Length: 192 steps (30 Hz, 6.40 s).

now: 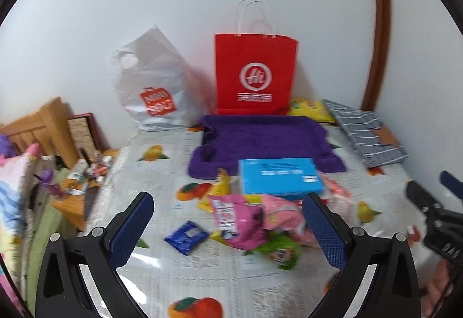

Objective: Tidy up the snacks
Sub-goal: 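Grasp the pink wafer packet with the right gripper while the left gripper grasps the pink-and-yellow bag, then carry the pink wafer packet and pink-and-yellow bag over the purple towel with both grippers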

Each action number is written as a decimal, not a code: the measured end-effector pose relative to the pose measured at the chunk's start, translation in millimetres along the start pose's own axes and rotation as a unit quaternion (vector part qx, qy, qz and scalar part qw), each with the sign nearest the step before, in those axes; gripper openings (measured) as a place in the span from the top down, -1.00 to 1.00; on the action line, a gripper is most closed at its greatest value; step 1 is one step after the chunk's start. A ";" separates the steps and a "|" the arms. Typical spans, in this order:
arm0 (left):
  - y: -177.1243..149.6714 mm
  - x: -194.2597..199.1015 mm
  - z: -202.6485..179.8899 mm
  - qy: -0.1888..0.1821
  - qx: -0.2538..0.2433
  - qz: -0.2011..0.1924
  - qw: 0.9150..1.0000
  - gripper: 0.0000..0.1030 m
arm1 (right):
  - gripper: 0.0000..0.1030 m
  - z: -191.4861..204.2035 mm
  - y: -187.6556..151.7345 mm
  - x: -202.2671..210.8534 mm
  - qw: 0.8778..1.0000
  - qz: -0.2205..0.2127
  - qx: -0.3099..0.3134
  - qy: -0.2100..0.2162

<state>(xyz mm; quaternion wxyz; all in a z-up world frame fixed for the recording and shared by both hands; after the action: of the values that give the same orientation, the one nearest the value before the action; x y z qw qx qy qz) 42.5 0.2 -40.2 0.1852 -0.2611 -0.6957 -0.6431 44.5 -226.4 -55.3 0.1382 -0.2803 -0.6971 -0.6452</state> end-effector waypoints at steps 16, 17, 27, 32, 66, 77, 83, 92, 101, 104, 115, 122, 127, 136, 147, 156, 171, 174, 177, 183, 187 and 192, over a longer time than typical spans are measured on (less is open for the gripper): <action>-27.5 -82.7 43.0 -0.006 0.016 0.066 0.998 -0.99 | -0.82 -18.2 -59.2 -131.1 0.991 0.130 -0.030 0.030; -28.2 -86.3 45.3 -0.007 0.016 0.068 0.998 -0.99 | -0.76 -16.7 -62.7 -138.1 0.989 0.139 -0.036 0.036; -32.8 -106.2 66.4 -0.021 0.028 0.072 0.997 -0.99 | -0.26 10.1 -75.9 -194.0 0.976 0.201 -0.063 0.053; -34.4 -121.4 76.4 -0.022 0.045 0.084 0.995 -0.99 | -0.25 24.0 -75.4 -207.2 0.977 0.200 -0.042 0.051; -60.5 -151.3 46.0 -0.116 0.042 0.137 0.983 -0.99 | 0.20 14.6 -98.4 -182.1 0.989 0.139 0.044 0.015; -70.6 -160.7 33.9 -0.137 0.066 0.164 0.975 -0.27 | 0.25 11.7 -99.2 -174.7 0.989 0.142 0.041 0.014; -71.0 -145.8 31.7 -0.133 0.054 0.152 0.978 -0.20 | 0.30 11.1 -97.6 -163.1 0.990 0.135 0.042 0.012; -62.6 -114.7 37.4 -0.132 0.049 0.120 0.983 -0.20 | 0.30 10.4 -92.2 -138.5 0.992 0.117 0.041 0.015; -53.5 -89.9 45.1 -0.121 0.051 0.091 0.987 -0.20 | 0.30 8.3 -83.2 -118.9 0.994 0.099 0.034 0.016; -51.1 -84.0 48.0 -0.123 0.055 0.086 0.987 -0.20 | 0.30 8.7 -80.7 -114.1 0.995 0.094 0.035 0.014; -39.3 -75.3 40.1 -0.129 0.045 0.077 0.988 -0.20 | 0.30 16.6 -64.7 -99.7 0.996 0.077 0.037 0.028; -16.7 -79.0 25.4 -0.144 0.033 0.075 0.986 -0.20 | 0.30 27.6 -33.4 -95.2 0.997 0.052 0.048 0.040; 4.7 -88.1 15.7 -0.142 0.016 0.074 0.987 -0.20 | 0.30 40.4 -7.0 -104.4 0.996 0.043 0.054 0.056; 58.0 -120.7 18.4 -0.137 0.009 0.072 0.988 -0.20 | 0.30 75.6 48.2 -136.7 0.995 0.029 0.065 0.075; 117.2 -167.6 39.6 -0.127 0.013 0.066 0.990 -0.20 | 0.30 103.7 119.3 -184.4 0.995 0.003 0.065 0.078; 151.5 -221.6 49.7 -0.134 0.026 0.077 0.988 -0.20 | 0.30 114.0 145.0 -233.2 0.995 0.004 0.069 0.071; 144.6 -296.0 91.2 -0.110 0.047 0.124 0.985 -0.19 | 0.30 118.5 130.6 -317.0 0.993 0.061 0.084 0.063; 144.3 -297.2 99.7 -0.107 0.058 0.125 0.985 -0.19 | 0.30 115.7 127.3 -326.1 0.992 0.072 0.082 0.059; 143.6 -298.6 104.1 -0.107 0.061 0.129 0.984 -0.19 | 0.30 112.9 125.9 -329.9 0.992 0.074 0.083 0.055; 142.9 -302.2 107.3 -0.107 0.062 0.132 0.984 -0.19 | 0.30 106.7 125.0 -334.6 0.992 0.077 0.082 0.049; 143.6 -305.7 108.6 -0.104 0.065 0.131 0.984 -0.19 | 0.30 103.5 124.3 -339.9 0.992 0.081 0.080 0.044; 143.1 -305.8 107.2 -0.103 0.063 0.133 0.984 -0.19 | 0.30 104.8 122.7 -342.4 0.992 0.086 0.084 0.043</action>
<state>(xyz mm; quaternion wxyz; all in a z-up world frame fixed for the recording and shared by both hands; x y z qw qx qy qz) 380.1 73.5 -118.7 0.2127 -0.4037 -0.7092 -0.5374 407.6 -195.5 -157.7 0.2458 -0.2987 -0.7158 -0.5814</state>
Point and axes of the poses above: each gripper's, at about its wrist camera, not at the fingertips, and x roughly against the way its jaws point, z to its left, y to its top, the point moved 5 cm from there along -x, roughly the way its jaws point, and after that the axes turned 13 degrees about -y, right-handed, at the moved point
